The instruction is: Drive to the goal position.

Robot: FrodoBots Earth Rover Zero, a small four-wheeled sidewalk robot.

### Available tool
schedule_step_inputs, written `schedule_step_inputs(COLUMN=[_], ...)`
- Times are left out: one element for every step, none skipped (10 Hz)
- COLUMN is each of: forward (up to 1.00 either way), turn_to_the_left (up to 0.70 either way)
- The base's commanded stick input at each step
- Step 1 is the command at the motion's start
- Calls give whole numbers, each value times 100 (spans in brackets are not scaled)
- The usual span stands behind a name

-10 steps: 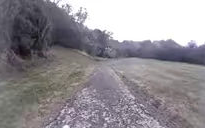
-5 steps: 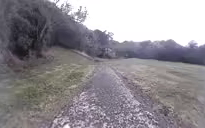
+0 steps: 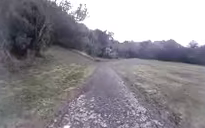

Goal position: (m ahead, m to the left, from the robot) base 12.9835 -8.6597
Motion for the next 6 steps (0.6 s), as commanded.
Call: schedule_step_inputs(forward=[45,45,45,45,45,45], turn_to_the_left=[0,0,0,0,0,0])
